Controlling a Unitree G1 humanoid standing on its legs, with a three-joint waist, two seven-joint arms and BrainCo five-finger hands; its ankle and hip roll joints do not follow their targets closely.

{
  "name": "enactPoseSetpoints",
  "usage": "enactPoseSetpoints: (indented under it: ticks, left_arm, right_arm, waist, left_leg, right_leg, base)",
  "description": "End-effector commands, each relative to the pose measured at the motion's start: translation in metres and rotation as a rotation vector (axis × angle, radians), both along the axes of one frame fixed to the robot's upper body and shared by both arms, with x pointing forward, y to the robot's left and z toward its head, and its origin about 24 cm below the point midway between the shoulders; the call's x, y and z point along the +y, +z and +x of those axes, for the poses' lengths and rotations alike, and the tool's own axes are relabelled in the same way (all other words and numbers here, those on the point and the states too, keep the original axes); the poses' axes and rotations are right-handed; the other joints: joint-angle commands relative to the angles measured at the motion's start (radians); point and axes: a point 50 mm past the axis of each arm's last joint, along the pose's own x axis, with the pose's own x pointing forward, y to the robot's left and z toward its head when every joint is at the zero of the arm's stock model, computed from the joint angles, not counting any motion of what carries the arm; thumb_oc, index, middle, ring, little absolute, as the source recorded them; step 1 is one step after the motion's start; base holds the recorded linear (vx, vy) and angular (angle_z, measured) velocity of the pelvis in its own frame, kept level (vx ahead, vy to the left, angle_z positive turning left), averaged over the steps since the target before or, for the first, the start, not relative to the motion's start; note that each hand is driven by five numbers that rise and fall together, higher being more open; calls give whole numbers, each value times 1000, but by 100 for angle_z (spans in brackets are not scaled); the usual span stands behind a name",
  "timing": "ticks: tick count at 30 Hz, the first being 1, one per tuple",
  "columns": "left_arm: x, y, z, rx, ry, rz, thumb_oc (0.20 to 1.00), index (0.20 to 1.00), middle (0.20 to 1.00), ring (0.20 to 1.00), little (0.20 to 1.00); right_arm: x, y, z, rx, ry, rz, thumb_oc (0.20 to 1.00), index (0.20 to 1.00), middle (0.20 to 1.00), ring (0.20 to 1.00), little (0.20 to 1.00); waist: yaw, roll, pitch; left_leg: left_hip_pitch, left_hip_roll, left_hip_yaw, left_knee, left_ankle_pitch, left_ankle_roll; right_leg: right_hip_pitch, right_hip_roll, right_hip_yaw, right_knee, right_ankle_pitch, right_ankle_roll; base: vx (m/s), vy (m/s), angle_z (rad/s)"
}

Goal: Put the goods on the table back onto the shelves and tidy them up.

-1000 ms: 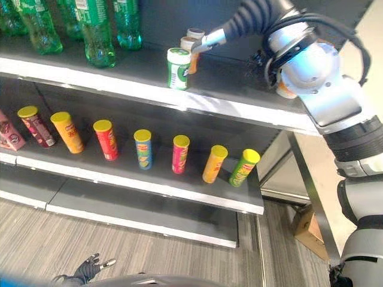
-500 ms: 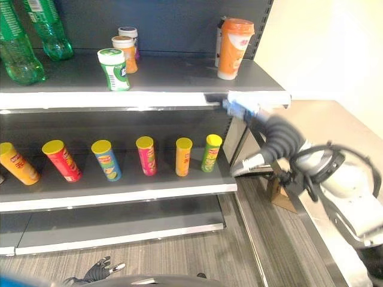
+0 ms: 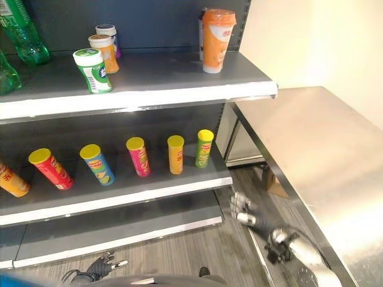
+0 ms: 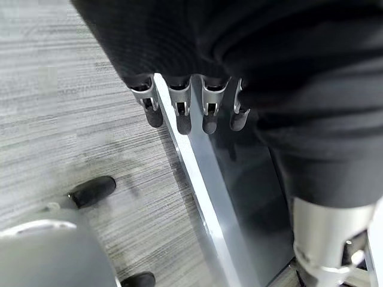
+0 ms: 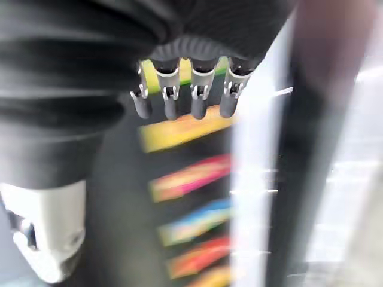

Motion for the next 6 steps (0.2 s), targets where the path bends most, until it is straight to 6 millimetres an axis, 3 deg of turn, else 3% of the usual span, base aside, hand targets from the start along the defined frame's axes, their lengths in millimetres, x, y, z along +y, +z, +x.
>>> enactPoseSetpoints:
  ticks: [1, 2, 3, 6]
  left_arm:
    - [14, 11, 30, -75, -12, 55, 1000, 1000, 1000, 1000, 1000]
    - [14, 11, 31, -76, -11, 56, 1000, 1000, 1000, 1000, 1000]
    - [14, 11, 31, -77, 3, 62, 1000, 1000, 1000, 1000, 1000]
    - [12, 11, 35, -90, 32, 84, 1000, 1000, 1000, 1000, 1000]
  right_arm:
    - [24, -36, 16, -27, -58, -219, 1000, 1000, 1000, 1000, 1000]
    - [25, -37, 16, -29, -58, -218, 1000, 1000, 1000, 1000, 1000]
    - [29, -53, 12, 18, -76, -305, 1000, 1000, 1000, 1000, 1000]
    - [39, -75, 10, 105, -164, -405, 1000, 1000, 1000, 1000, 1000]
  waist:
    - [31, -47, 1]
    - [31, -48, 3]
    - [35, -47, 2]
    - [47, -37, 5]
  left_leg:
    - [23, 9, -4, 11, -60, -12]
    - [24, 9, -4, 11, -60, -12]
    - [25, 6, -9, 11, -63, -8]
    - [25, 1, -21, 11, -64, -1]
  right_leg:
    - [4, -71, -38, 41, 6, 43]
    - [6, -71, -39, 41, 6, 43]
    - [9, -72, -41, 40, 5, 43]
    - [12, -73, -47, 43, 1, 40]
  base:
    - [-12, -10, 14]
    - [-8, -13, 16]
    - [14, -5, 10]
    - [2, -4, 1]
